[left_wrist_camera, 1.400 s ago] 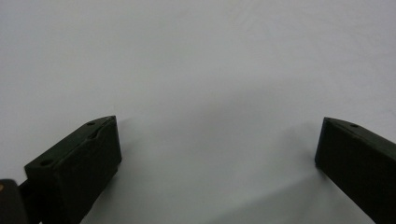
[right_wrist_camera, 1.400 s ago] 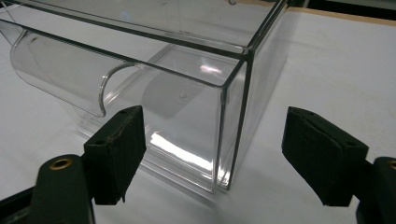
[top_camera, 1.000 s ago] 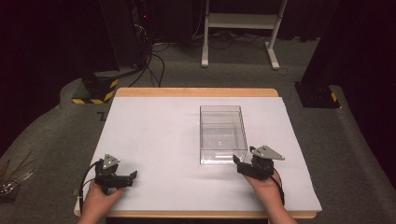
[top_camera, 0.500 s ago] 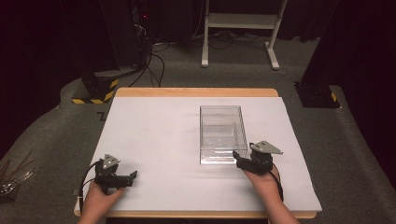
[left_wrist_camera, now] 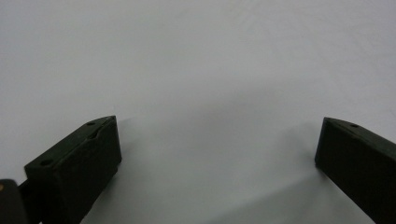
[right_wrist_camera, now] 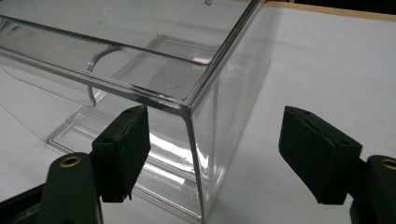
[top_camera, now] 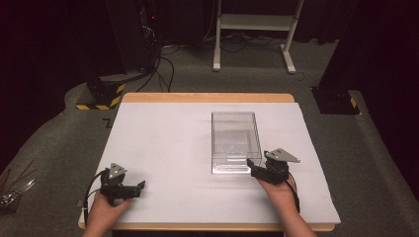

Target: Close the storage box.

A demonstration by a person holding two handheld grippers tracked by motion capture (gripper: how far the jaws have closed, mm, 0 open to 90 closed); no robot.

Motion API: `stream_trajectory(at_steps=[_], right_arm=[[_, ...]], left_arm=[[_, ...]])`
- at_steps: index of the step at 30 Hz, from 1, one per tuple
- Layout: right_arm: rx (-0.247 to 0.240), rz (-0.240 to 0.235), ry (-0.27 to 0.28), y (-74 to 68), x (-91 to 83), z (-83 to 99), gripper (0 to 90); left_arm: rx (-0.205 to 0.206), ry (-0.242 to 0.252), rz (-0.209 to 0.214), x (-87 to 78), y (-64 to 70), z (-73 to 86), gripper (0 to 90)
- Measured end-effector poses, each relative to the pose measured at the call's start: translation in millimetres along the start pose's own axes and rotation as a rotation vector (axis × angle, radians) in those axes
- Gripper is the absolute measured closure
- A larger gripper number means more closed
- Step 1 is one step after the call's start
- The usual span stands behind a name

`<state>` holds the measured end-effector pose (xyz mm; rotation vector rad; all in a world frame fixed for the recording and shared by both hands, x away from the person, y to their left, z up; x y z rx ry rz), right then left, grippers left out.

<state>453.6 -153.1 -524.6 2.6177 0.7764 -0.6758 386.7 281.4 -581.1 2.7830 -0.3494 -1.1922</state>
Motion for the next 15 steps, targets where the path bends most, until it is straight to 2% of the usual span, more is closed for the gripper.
stream_trajectory(at_steps=[15], right_arm=[[-0.010, -0.016, 0.018, -4.6, -17.0, 4.2, 26.3]], left_arm=[[0.001, 0.001, 0.000, 0.0, -0.1, -0.1, 0.5]])
Point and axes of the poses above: each handheld gripper's, and its own axes: x roughly forward along the jaws, z roughly out of its underside, y roughly to its right, the point moved 10 cm from there along x, roughly forward along the jaws, and after that the axes turned 15 degrees about -x, right-handed, at the moved point
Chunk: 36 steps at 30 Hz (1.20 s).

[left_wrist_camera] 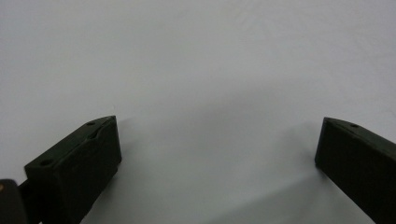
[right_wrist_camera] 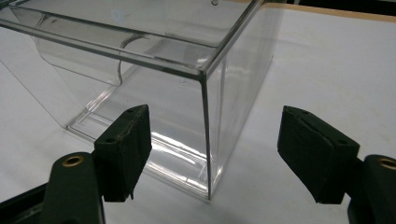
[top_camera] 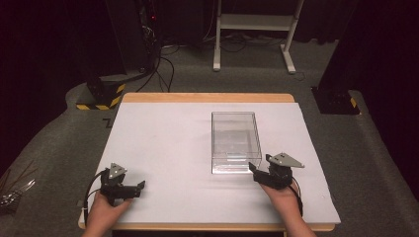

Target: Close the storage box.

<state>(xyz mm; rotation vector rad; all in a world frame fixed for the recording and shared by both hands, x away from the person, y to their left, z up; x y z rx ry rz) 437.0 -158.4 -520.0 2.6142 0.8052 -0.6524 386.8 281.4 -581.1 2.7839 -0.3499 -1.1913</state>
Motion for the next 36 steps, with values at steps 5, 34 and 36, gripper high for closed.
stream_trajectory(at_steps=[5, 34, 36], right_arm=[[0.003, 0.005, 0.004, 2.0, -9.3, 5.9, 26.9], [-0.046, 0.106, -0.145, 33.6, -43.4, 81.2, 28.3], [-0.064, 0.115, -0.152, 32.6, -42.9, 81.6, 29.1]], left_arm=[[0.000, -0.001, 0.000, -0.1, 0.0, 0.1, 0.5], [0.003, 0.002, -0.002, -0.2, 0.0, 0.1, 0.6], [0.004, 0.003, -0.003, -0.2, 0.1, 0.1, 0.7]])
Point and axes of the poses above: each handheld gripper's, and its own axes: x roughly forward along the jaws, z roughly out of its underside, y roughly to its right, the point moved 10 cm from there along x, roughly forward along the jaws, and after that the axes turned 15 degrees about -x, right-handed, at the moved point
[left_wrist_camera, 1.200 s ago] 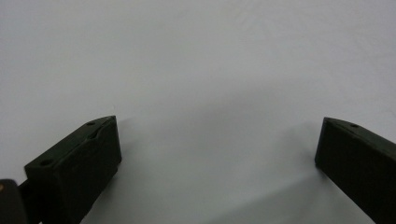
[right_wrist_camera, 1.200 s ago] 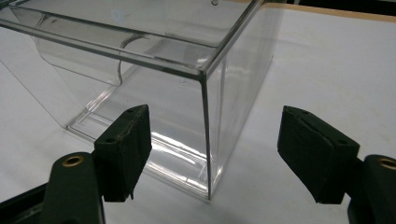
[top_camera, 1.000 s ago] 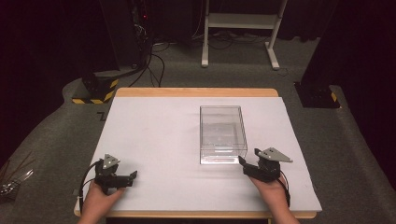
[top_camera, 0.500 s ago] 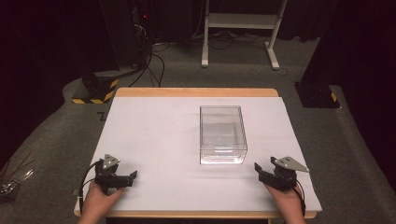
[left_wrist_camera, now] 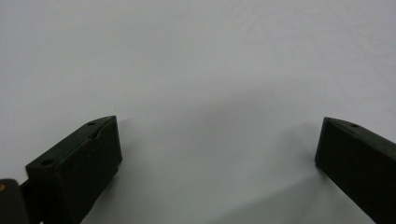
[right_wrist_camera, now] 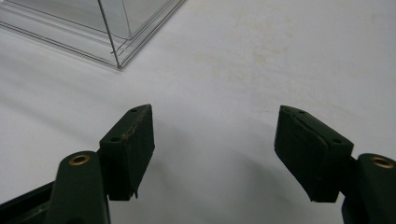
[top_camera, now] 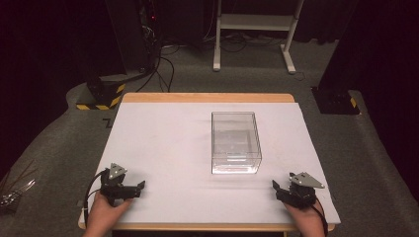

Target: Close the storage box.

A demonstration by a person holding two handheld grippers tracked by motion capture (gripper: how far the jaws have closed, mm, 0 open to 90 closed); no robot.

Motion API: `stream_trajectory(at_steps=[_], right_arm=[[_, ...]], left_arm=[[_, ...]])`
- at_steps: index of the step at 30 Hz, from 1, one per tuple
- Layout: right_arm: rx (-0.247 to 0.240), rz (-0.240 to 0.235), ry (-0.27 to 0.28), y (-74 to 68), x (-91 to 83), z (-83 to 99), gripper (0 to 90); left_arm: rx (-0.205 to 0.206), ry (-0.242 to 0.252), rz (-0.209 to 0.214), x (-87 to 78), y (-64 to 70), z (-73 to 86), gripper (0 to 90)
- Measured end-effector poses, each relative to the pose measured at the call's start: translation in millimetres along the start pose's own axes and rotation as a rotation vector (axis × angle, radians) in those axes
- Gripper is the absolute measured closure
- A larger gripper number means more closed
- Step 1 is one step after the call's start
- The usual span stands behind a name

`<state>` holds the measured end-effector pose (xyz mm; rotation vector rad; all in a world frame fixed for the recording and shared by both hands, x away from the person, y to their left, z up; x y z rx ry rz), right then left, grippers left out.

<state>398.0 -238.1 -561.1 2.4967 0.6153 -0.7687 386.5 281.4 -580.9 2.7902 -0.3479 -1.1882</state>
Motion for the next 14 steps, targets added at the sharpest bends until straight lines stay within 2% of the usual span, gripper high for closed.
stream_trajectory(at_steps=[3, 9, 14], right_arm=[[0.001, -0.001, 0.007, -0.1, -0.5, -0.3, 29.3], [0.047, -0.034, 0.009, 2.1, 0.1, 1.1, 29.2], [0.050, -0.048, 0.008, 1.9, 0.5, 1.2, 29.1]], left_arm=[[0.000, 0.000, -0.001, 0.0, 0.0, 0.0, 0.7], [0.000, 0.001, -0.001, 0.0, 0.0, 0.0, 0.7], [0.001, 0.001, -0.002, 0.0, 0.0, 0.0, 0.6]])
Point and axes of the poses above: each handheld gripper's, and its own axes: x roughly forward along the jaws, z roughly out of its underside, y roughly to its right, the point moved 10 cm from there along x, roughly forward along the jaws, and after that the axes turned 15 degrees about -x, right-handed, at the moved point
